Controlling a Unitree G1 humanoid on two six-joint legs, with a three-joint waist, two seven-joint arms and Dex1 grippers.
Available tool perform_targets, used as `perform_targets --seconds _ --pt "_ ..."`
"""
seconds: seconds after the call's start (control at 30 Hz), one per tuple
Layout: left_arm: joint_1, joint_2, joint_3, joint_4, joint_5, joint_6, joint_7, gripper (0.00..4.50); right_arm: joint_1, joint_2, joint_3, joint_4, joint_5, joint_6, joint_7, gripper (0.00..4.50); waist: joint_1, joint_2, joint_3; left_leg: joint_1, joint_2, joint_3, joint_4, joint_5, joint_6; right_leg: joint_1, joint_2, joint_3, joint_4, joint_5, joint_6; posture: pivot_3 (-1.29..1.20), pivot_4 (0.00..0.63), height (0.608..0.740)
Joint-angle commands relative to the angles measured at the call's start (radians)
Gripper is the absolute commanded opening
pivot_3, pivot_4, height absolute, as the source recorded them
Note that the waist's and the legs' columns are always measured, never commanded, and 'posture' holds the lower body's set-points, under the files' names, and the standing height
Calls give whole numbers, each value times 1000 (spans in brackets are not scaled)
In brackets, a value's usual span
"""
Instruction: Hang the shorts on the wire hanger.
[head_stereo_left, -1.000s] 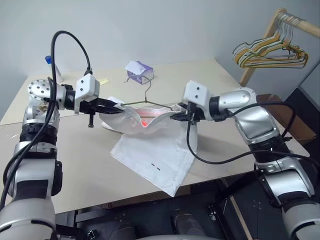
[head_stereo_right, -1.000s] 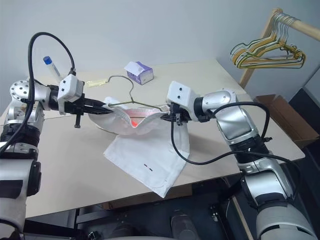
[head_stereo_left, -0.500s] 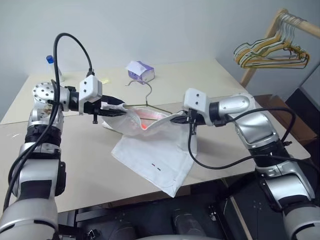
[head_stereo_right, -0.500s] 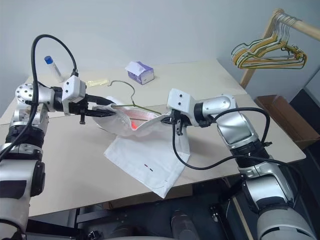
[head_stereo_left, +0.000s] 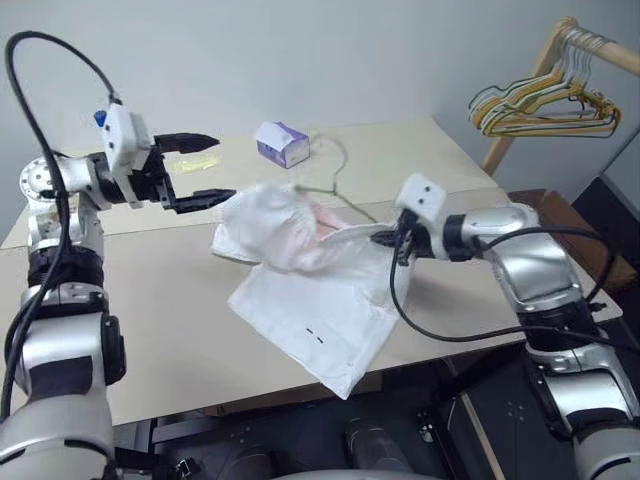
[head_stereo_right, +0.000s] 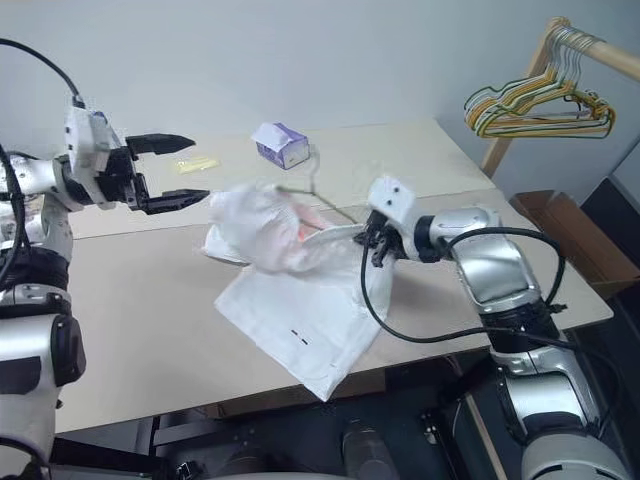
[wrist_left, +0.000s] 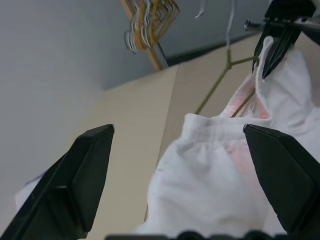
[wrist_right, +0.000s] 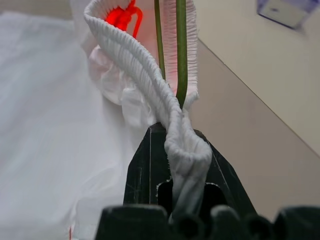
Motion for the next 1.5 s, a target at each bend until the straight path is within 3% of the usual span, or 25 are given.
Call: perform_targets --seconds 0.03,0.17,0.3,0.53,0.67,0.93,1.2,1.5 --pt "64 -42 36 -162 -101 93 26 4500 14 -22 -143 -142 37 224 -93 78 0 0 0 0 0 -1 0 0 0 0 0 0 0 0 0 -166 0 740" --pt "152 -97 46 -346 -176 181 86 4500 53 -70 -207 -245 34 467 -188 78 -2 0 0 -1 0 -2 1 0 0 -1 0 0 -1 0 0 -193 0 740" --pt "194 -150 33 -465 -200 230 170 4500 63 -33 -295 -296 -15 672 -335 78 -10 0 0 0 -1 -4 1 0 0 0 0 1 -1 0 0 -223 0 740" --pt "252 -207 -3 -612 -233 307 237 4500 12 147 -523 -225 -155 689 -622 78 -60 3 -2 3 -1 -4 -1 0 0 2 -1 4 -1 0 0 -254 0 740" --pt "260 -228 -31 -643 -190 315 312 4500 -100 294 -628 -176 -336 689 -854 78 -94 7 -5 3 -2 -5 -1 0 0 2 -1 5 0 0 1 -258 0 740" --pt "303 -194 -44 -679 -190 313 306 4500 -242 377 -655 -82 -448 617 -1081 78 -138 16 -10 5 -5 -6 -2 0 0 3 -2 7 1 0 1 -235 0 740" --pt "353 -164 -39 -776 -221 358 319 4500 -401 324 -756 199 -423 398 -1222 78 -142 17 -9 11 -6 -7 -4 0 0 9 -2 7 -2 0 2 -204 0 740" --pt "378 -157 -38 -784 -224 360 324 4500 -502 156 -858 538 -317 183 -1302 78 -136 17 -9 12 -7 -8 -6 0 0 17 -3 6 -7 -1 3 -189 0 740"
